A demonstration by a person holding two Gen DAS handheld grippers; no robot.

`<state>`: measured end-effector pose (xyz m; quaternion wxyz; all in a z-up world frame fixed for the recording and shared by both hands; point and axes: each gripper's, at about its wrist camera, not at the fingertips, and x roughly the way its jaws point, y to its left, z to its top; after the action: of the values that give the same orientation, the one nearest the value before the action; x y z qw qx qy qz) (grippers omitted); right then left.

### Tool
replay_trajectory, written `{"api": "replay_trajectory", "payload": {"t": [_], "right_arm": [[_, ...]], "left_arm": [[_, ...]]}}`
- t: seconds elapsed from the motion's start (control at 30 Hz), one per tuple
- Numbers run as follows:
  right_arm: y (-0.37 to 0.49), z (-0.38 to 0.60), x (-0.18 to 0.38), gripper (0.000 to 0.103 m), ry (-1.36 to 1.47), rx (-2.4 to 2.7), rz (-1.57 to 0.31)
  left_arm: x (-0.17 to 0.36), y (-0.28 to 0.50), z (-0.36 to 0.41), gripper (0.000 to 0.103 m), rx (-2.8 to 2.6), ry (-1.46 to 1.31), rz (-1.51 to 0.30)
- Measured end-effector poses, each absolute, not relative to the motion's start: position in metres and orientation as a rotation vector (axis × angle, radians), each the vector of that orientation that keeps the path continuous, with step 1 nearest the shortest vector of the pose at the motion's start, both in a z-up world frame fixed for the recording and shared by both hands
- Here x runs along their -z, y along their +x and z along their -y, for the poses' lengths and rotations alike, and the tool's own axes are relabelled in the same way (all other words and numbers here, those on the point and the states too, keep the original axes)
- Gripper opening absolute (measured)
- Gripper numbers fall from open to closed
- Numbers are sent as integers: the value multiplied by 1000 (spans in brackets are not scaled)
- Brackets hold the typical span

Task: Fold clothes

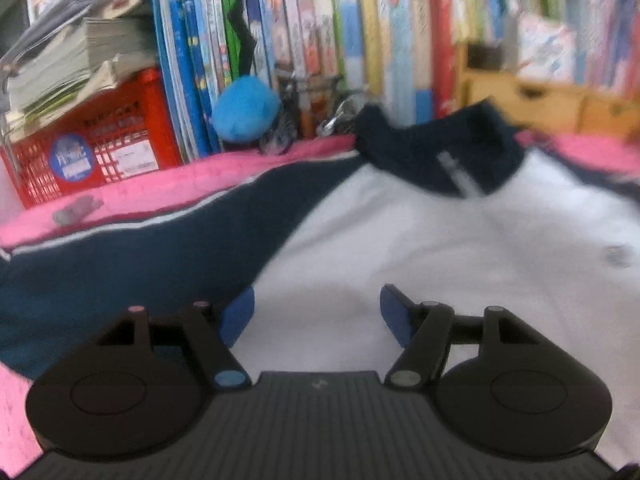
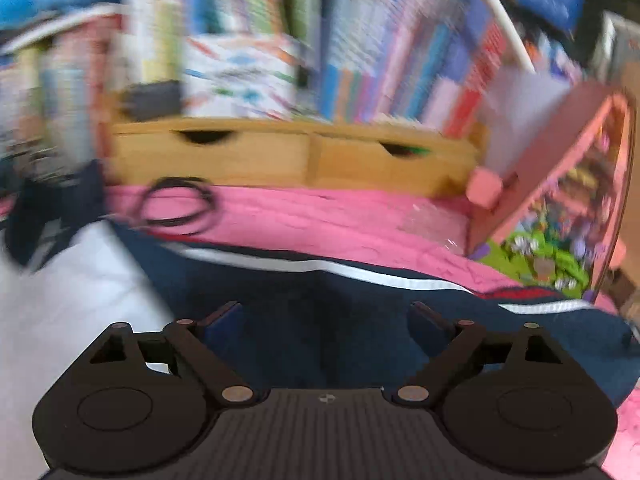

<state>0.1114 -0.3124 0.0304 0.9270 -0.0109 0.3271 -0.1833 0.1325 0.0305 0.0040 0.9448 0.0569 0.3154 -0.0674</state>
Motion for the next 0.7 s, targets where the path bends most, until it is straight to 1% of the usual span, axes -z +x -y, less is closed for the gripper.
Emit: {"api": "replay_trajectory", "payload": {"t": [0.13, 0.2, 0.27, 0.33, 0.4, 0.53, 0.7], "right_arm": [[45, 269, -44, 91, -44, 276, -608], [9, 251, -50, 93, -10, 234, -584], [-29, 226, -55, 95, 47, 186, -584], [-67, 205, -58, 99, 96, 132, -579], [-103, 184, -57, 101, 126, 114, -563], [-158, 152, -51, 101, 147, 122, -564], [-206, 126, -40, 101, 96, 124, -586]], "left_arm": [[-25, 60, -29, 70, 186, 69, -594], [-33, 26, -30, 73, 182, 55, -629], [-38, -9, -32, 79, 193, 37, -671], [-40, -40, -33, 82, 205, 35, -691], [-38, -67, -33, 82, 196, 35, -708], [-33, -103, -33, 82, 203, 13, -761], [-36, -137, -36, 83, 171, 33, -758]]}}
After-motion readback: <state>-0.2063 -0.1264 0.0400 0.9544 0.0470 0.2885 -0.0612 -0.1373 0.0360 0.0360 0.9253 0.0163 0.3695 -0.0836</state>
